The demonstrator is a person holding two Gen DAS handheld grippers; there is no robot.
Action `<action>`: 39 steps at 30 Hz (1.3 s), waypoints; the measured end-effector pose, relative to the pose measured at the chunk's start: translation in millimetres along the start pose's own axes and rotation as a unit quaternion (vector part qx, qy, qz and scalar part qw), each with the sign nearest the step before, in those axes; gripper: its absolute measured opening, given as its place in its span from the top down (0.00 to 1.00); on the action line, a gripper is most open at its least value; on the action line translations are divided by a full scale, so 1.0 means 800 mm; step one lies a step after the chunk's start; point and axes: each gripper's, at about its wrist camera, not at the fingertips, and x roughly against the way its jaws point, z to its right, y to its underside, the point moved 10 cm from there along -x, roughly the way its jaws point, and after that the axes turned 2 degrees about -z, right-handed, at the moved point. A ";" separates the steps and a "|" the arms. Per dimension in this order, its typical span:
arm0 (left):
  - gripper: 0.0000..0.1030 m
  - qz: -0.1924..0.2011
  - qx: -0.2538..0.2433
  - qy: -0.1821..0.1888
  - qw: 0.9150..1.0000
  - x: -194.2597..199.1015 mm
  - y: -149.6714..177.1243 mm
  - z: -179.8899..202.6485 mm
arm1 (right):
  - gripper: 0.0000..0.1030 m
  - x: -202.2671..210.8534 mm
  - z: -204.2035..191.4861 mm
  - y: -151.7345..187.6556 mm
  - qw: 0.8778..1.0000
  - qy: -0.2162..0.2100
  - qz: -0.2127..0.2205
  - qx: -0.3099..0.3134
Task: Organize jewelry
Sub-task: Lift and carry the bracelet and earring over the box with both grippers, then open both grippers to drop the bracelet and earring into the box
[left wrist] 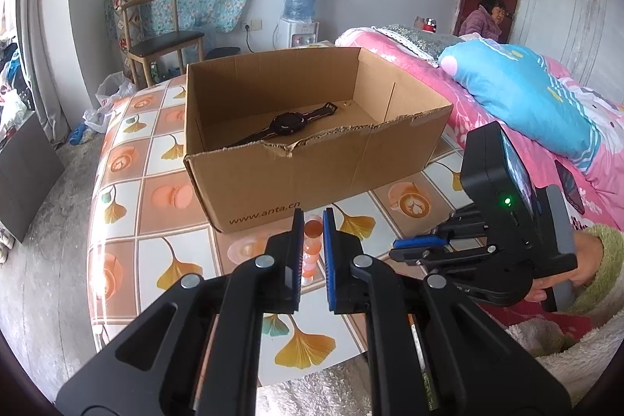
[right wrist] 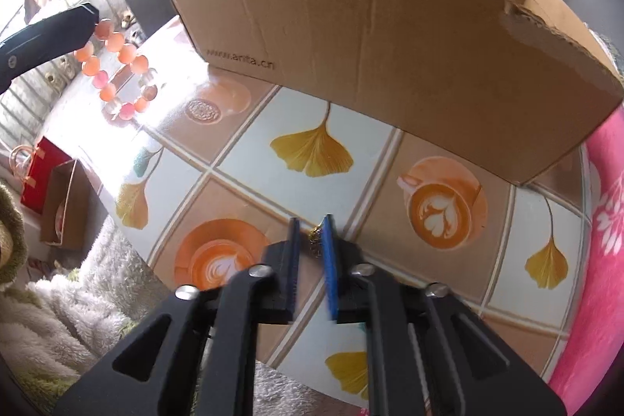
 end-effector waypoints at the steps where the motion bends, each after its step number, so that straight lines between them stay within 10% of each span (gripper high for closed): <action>1: 0.92 0.000 0.001 0.000 1.000 0.000 0.000 -0.001 | 0.97 0.001 0.000 0.000 1.000 -0.002 0.001 -0.005; 15: 0.92 0.030 0.000 0.013 0.999 0.027 -0.024 -0.007 | 0.99 0.102 0.029 -0.040 0.985 -0.079 0.109 -0.107; 27: 0.92 0.094 -0.023 0.070 0.993 0.041 -0.147 0.010 | 0.98 0.214 0.092 -0.151 0.962 -0.064 0.250 -0.091; 39: 0.92 -0.104 0.067 0.183 0.975 -0.154 -0.133 0.036 | 0.98 0.153 0.168 -0.195 0.964 -0.063 0.234 -0.110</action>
